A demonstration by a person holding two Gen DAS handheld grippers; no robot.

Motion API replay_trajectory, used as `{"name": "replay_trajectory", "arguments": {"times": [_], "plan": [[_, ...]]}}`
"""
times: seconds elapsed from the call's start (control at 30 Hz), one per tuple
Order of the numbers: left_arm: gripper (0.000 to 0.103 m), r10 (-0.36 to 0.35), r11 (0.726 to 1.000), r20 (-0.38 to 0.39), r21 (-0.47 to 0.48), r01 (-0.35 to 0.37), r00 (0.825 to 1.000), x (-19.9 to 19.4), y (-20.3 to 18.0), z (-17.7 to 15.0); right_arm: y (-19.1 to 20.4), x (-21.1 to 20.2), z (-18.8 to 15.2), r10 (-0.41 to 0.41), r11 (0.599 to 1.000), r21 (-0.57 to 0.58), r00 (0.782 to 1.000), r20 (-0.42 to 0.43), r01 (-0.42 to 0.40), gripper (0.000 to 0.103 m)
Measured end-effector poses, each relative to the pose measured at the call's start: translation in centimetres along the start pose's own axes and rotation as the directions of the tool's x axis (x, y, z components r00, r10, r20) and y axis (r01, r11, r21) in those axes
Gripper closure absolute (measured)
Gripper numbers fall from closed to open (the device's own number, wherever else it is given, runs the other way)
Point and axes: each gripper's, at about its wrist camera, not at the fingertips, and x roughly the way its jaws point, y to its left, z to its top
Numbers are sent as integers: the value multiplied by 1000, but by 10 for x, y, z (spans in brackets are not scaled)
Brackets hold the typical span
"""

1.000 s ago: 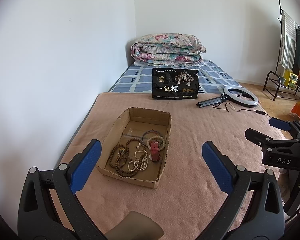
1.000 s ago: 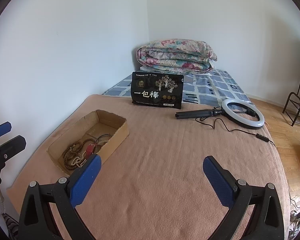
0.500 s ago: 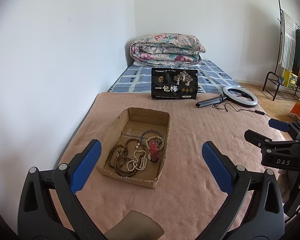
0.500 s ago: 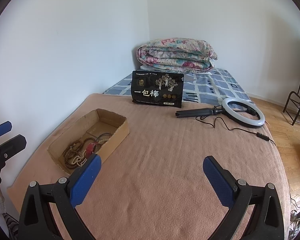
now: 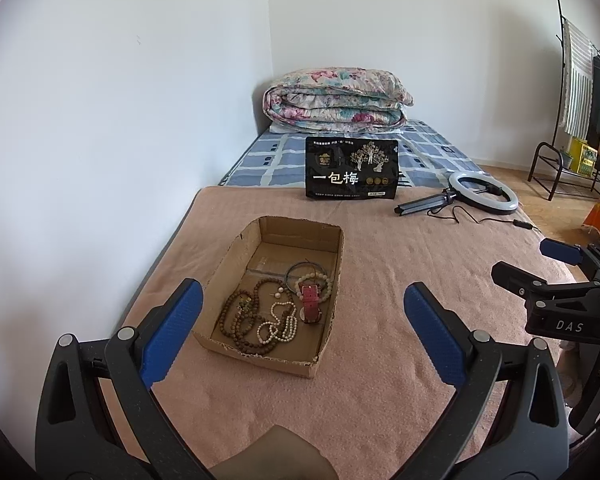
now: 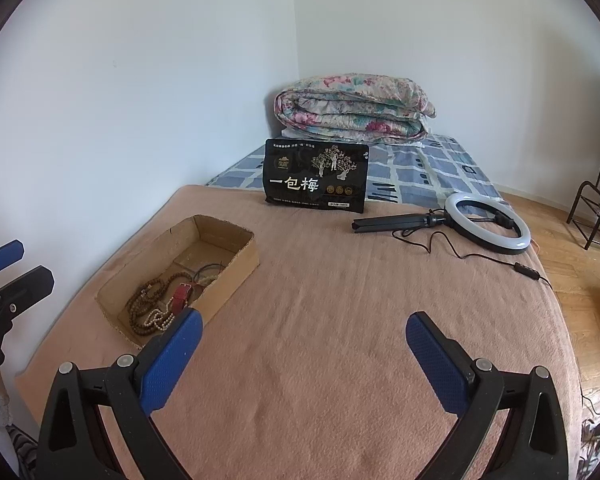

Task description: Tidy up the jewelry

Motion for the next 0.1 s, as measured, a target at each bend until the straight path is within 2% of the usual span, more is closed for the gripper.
{"name": "replay_trajectory", "arguments": {"times": [0.1], "plan": [[1,17,1000,23,6,-17,1000,-3,-2,-2,0,0,0,0,1000,1,1000,0,0,0]]}}
